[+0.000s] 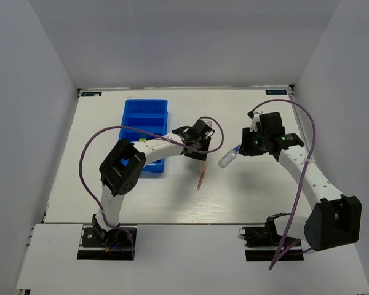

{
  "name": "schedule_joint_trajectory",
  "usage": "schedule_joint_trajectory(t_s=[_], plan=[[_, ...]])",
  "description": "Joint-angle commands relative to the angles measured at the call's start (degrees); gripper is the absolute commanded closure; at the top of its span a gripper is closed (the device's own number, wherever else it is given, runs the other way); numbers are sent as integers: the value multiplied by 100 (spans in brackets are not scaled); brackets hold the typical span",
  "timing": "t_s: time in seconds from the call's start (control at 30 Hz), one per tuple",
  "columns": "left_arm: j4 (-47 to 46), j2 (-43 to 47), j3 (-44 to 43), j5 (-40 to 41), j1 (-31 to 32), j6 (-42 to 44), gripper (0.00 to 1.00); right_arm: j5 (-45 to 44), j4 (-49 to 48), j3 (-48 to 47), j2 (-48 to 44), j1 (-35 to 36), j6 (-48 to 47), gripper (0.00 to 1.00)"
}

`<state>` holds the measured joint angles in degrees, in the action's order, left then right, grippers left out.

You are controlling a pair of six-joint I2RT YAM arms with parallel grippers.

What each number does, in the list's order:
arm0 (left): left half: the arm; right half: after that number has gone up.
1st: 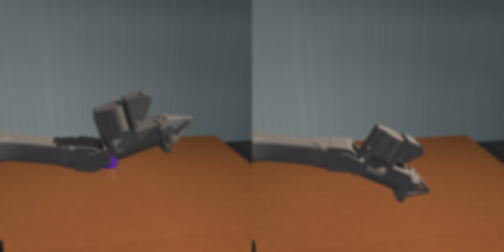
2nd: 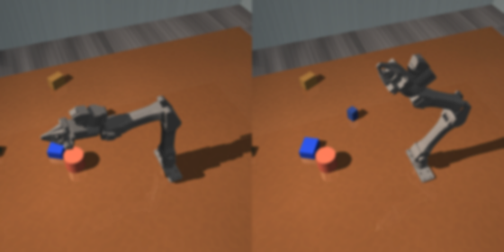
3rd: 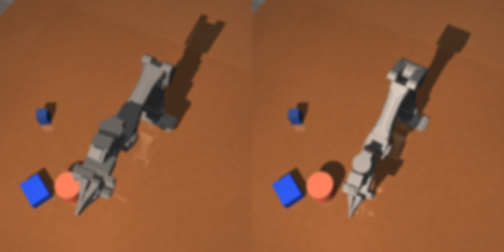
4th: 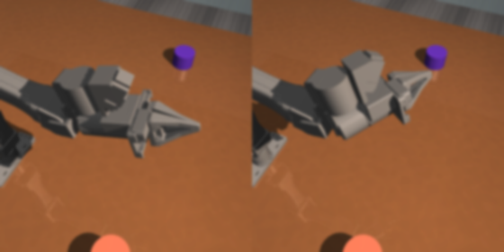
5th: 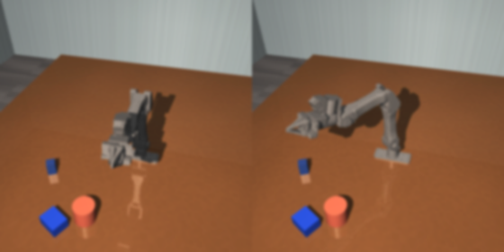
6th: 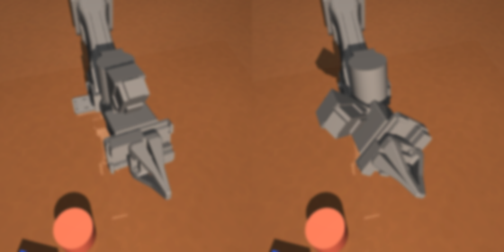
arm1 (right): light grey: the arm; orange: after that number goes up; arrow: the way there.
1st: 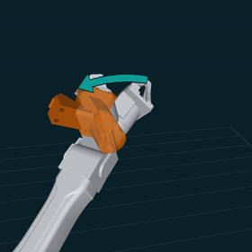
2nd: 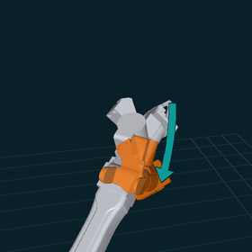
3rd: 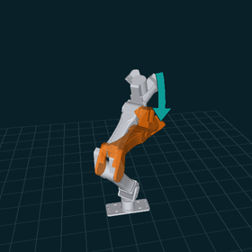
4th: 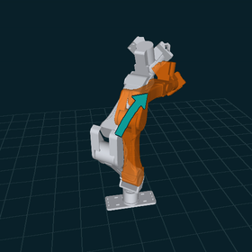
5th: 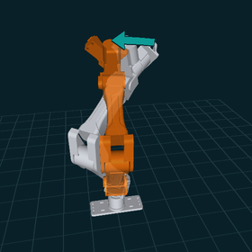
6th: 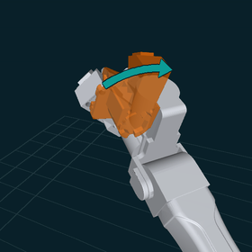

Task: Sort the stationery into containers
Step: Pick up the pen from the center of the board.

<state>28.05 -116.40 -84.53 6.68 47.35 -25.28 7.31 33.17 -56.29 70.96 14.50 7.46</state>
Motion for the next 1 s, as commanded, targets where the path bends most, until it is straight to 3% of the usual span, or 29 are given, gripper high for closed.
schedule_joint_trajectory(t_s=[0.0,0.27,0.57,0.87,0.9,0.97], plan=[[-1,-14,-230,229,72,-135,45,174,-170,39,-170,-53,97,64],[472,-524,-880,527,195,-153,48,297,-179,75,-267,-123,106,61],[833,-884,-1197,1160,231,-214,63,455,-188,118,-504,-264,167,60],[974,-911,-925,1283,248,-162,92,657,-179,171,-645,-439,238,60],[965,-806,-907,1257,231,-162,98,692,-179,163,-653,-439,212,58],[895,-631,-951,1065,125,-92,100,797,-188,197,-662,-475,142,44]])
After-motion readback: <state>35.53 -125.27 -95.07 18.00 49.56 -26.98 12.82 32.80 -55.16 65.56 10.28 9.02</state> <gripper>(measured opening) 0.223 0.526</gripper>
